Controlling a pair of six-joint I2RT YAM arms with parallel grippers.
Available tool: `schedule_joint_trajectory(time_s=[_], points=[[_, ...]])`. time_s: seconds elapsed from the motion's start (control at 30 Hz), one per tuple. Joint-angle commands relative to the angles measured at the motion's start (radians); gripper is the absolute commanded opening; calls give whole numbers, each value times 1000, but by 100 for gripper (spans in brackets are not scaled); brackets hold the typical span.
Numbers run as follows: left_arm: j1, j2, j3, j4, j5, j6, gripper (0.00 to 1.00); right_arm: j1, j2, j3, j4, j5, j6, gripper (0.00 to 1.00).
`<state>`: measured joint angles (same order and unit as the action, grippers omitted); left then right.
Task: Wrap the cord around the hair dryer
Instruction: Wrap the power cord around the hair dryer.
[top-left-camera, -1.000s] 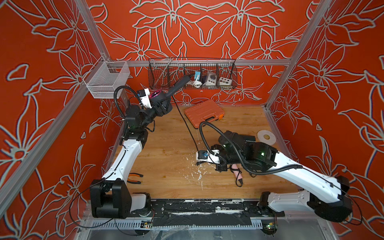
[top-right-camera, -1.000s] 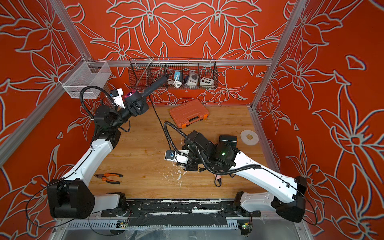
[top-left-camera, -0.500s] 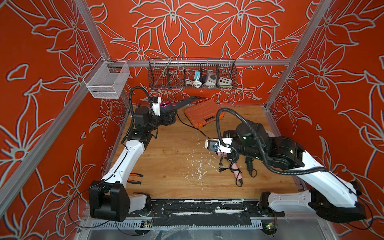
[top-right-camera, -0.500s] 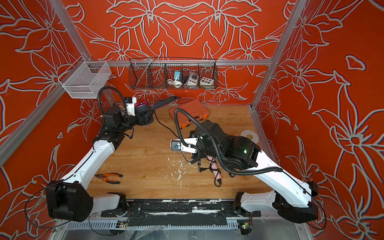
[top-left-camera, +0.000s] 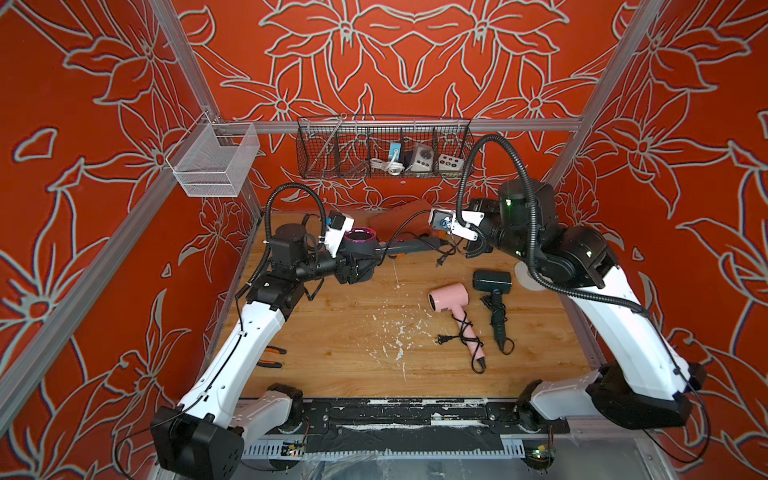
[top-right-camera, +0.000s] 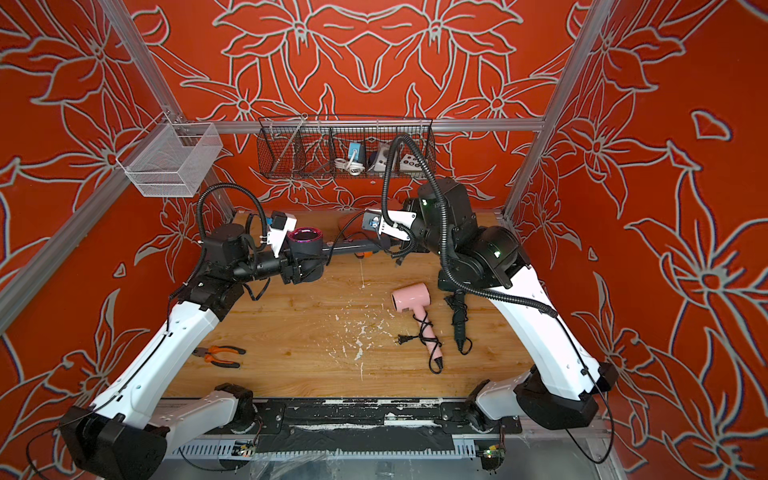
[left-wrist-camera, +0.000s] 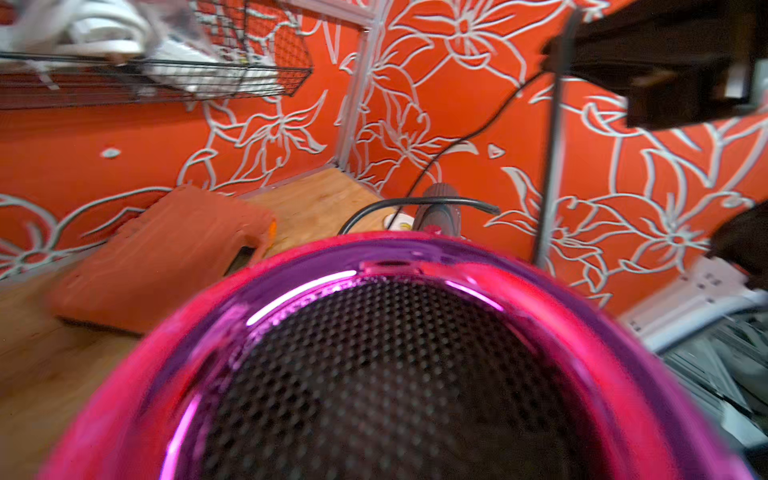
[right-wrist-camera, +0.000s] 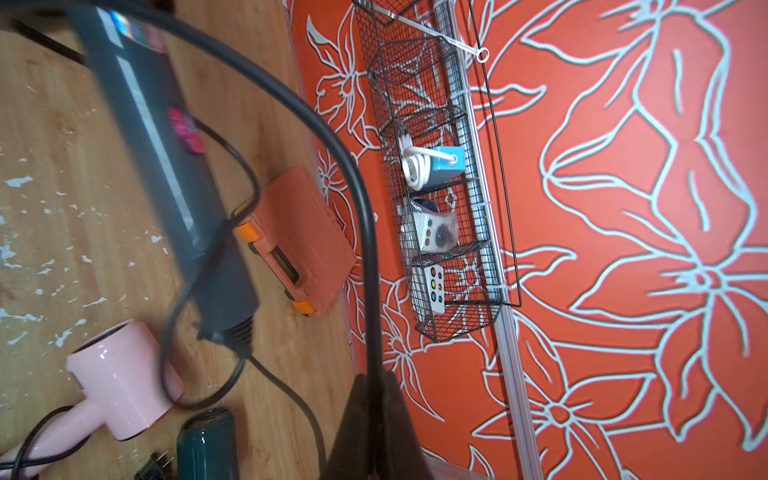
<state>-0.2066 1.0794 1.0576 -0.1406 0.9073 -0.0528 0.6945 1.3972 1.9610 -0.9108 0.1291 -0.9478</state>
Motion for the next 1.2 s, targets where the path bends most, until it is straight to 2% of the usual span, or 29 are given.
schedule_joint_trajectory(time_s=[0.0,0.1,0.2,0.37,0.63,0.73,0.87,1.03,1.17], points=[[-13,-28,31,117,216,-65,0,-85,12,4,23,-144,7,0],[-14,-35,33,215,279,-162,0,-192,8,-57,82,-342,111,0],[-13,-42,31,317,290,-244,0,-276,1,-135,161,-542,232,0],[-4,-33,47,429,245,-328,0,-328,-3,-267,278,-688,392,0],[70,27,63,768,194,-590,0,-369,-64,-486,464,-763,639,0],[87,59,80,835,159,-649,0,-369,-95,-574,562,-809,745,0],[122,89,93,813,57,-660,0,-365,-141,-685,690,-888,893,0],[171,108,104,686,-109,-591,0,-319,-224,-798,638,-808,856,0],[203,135,104,662,-202,-587,0,-292,-276,-839,540,-718,808,0]])
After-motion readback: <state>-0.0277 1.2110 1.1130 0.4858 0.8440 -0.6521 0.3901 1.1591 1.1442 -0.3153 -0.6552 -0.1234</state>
